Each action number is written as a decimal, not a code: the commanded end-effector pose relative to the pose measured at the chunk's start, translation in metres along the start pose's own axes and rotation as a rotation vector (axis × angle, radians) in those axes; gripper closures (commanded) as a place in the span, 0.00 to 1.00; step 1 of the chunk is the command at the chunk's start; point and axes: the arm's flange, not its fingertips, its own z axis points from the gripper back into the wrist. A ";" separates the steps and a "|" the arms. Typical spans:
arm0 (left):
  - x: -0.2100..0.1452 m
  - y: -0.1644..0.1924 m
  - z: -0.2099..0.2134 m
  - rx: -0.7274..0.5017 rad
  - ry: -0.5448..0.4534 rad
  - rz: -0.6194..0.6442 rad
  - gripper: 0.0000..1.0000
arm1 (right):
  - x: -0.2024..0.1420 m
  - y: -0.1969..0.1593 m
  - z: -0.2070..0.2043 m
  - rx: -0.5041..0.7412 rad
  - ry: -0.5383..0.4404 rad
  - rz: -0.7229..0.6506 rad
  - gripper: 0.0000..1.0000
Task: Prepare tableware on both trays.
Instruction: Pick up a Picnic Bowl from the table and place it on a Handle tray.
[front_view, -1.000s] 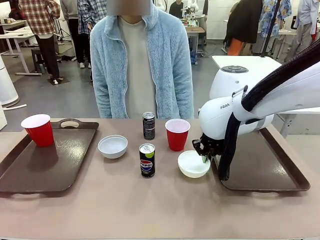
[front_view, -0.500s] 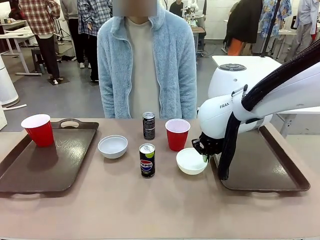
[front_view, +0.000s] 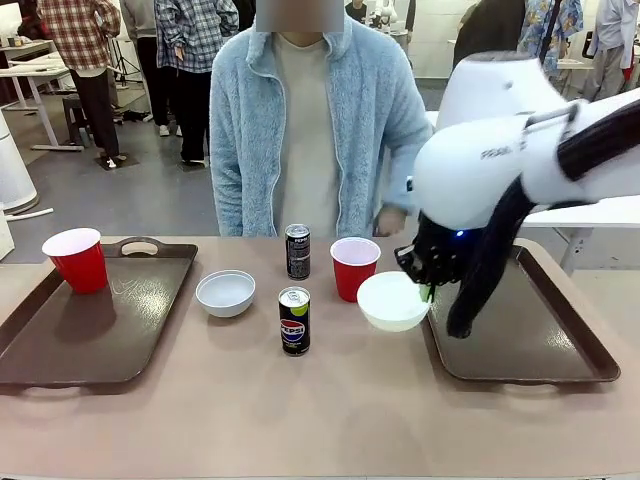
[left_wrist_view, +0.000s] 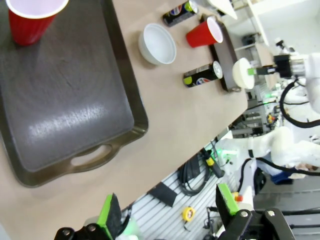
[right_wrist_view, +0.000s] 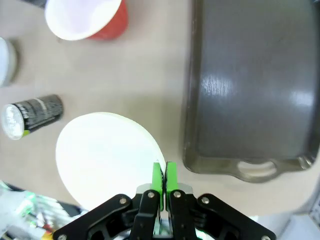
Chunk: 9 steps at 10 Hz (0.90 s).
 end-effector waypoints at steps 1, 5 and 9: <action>0.000 0.000 0.001 -0.014 -0.005 0.000 0.00 | 0.004 -0.043 0.004 0.010 -0.014 -0.017 1.00; 0.000 0.000 0.001 -0.014 -0.005 0.000 0.00 | 0.023 -0.125 0.029 0.021 -0.040 -0.123 1.00; 0.000 0.000 0.001 -0.014 -0.005 0.000 0.00 | 0.036 -0.175 -0.006 0.026 -0.037 -0.186 1.00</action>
